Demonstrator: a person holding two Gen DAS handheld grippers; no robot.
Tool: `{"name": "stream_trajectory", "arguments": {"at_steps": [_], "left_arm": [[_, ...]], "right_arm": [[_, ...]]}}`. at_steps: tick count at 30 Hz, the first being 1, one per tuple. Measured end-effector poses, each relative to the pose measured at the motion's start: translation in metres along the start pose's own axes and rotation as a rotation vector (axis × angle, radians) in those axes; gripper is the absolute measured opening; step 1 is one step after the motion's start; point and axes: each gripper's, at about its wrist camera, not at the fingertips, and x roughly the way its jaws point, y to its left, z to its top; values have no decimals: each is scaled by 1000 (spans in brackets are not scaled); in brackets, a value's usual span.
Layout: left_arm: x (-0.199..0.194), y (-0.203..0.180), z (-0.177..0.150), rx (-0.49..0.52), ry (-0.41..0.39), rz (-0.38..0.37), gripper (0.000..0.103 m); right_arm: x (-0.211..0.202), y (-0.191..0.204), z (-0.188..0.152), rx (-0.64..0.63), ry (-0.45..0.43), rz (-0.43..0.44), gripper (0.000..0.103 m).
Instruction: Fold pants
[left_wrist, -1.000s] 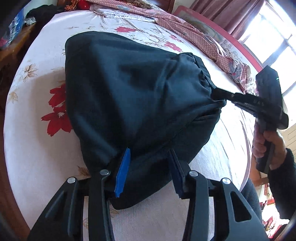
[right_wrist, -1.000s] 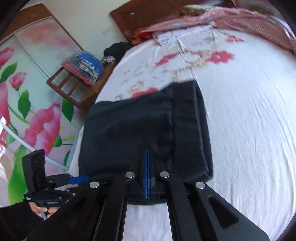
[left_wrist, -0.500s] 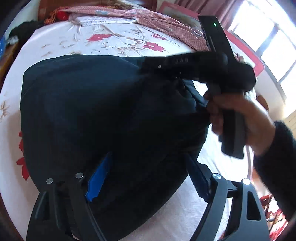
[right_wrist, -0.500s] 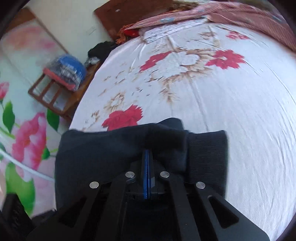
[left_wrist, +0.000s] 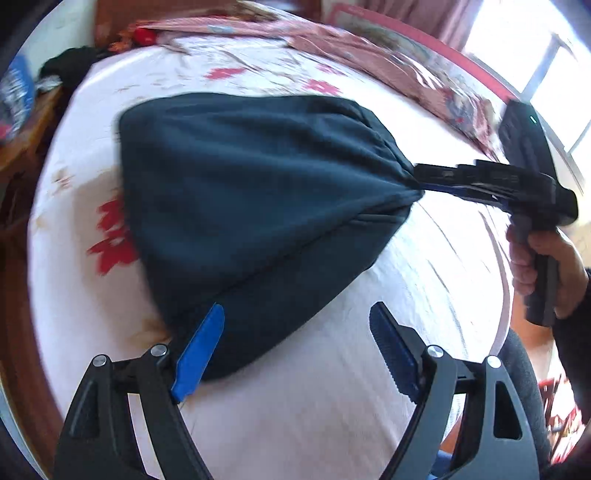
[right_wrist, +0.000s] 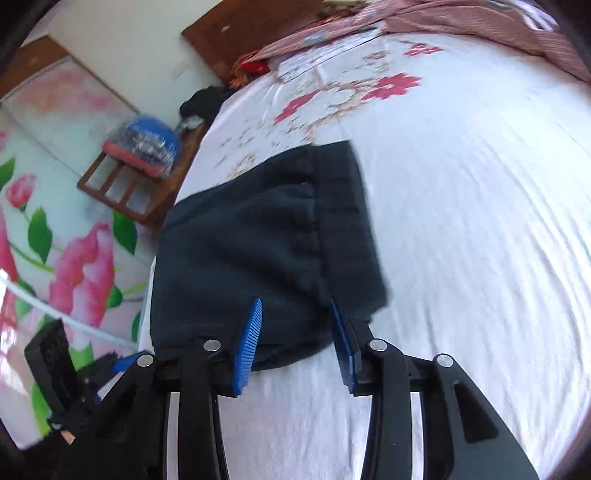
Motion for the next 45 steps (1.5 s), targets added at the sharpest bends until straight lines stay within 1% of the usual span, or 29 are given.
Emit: {"name": "stream_trajectory", "arguments": {"at_steps": [1, 2, 3, 4, 5, 6, 7, 8, 10, 11, 14, 16, 17, 18, 20, 21, 22, 23, 25, 27, 29, 31, 33, 35, 36, 39, 41, 43, 45], "left_arm": [[-9, 8, -6, -49, -7, 38, 82], [-15, 10, -9, -104, -8, 80, 91], [-28, 13, -17, -168, -7, 123, 95], [-39, 15, -26, -224, 0, 194, 96], [-51, 17, -35, -273, 6, 280, 96], [-63, 15, -43, -330, 17, 387, 96], [-72, 12, -47, -353, 21, 442, 97], [-82, 11, -54, -361, 14, 467, 97], [-98, -6, -55, -359, -20, 563, 99], [-104, -18, -52, -340, -54, 598, 101], [-120, -53, -49, -243, -206, 700, 101], [-126, -74, -54, -176, -318, 789, 101], [-127, -82, -57, -152, -360, 817, 101], [-131, -88, -61, -137, -391, 839, 101], [-136, -96, -70, -117, -441, 859, 101], [-140, -100, -72, -111, -455, 878, 101], [-143, -101, -76, -108, -475, 892, 101], [-147, -103, -78, -101, -485, 877, 101], [-147, -98, -76, -136, -474, 817, 101], [-145, -85, -77, -189, -430, 695, 101], [-137, -73, -80, -243, -394, 628, 101], [-131, -61, -84, -288, -361, 581, 101], [-126, -51, -89, -342, -340, 566, 101], [-121, -47, -94, -372, -337, 581, 101], [-117, -46, -96, -374, -339, 590, 101], [-105, -46, -105, -352, -371, 626, 101], [-91, -44, -106, -326, -330, 615, 101], [-81, -43, -107, -324, -292, 617, 101], [-77, -44, -105, -313, -269, 598, 101]], "right_arm": [[-13, 5, -6, -16, -14, -70, 60], [-22, 17, -13, -69, 9, -77, 61], [-31, 30, -22, -122, 34, -100, 61], [-40, 44, -33, -173, 37, -151, 61], [-49, 59, -45, -215, 45, -187, 73], [-57, 73, -58, -239, 55, -201, 84], [-64, 83, -68, -251, 54, -208, 86], [-70, 94, -80, -269, 49, -219, 86], [-81, 111, -101, -290, 8, -302, 86], [-85, 118, -110, -291, -15, -343, 86], [-99, 131, -136, -307, -137, -400, 86], [-116, 136, -146, -320, -264, -427, 86], [-124, 138, -148, -330, -323, -440, 86], [-132, 140, -151, -337, -385, -456, 92], [-148, 145, -155, -355, -485, -479, 95], [-155, 145, -157, -354, -527, -482, 95], [-157, 145, -154, -349, -534, -471, 96], [-158, 144, -151, -341, -512, -459, 97], [-153, 144, -146, -316, -445, -409, 97], [-142, 141, -145, -292, -374, -331, 97], [-132, 140, -150, -291, -345, -316, 97], [-121, 141, -154, -319, -320, -328, 97], [-111, 141, -162, -324, -298, -329, 97], [-101, 136, -166, -310, -283, -324, 97], [-97, 133, -169, -311, -279, -320, 97], [-86, 121, -177, -305, -288, -353, 97], [-78, 113, -179, -297, -252, -361, 97], [-79, 108, -175, -276, -253, -362, 97], [-82, 107, -170, -267, -247, -351, 97]]}}
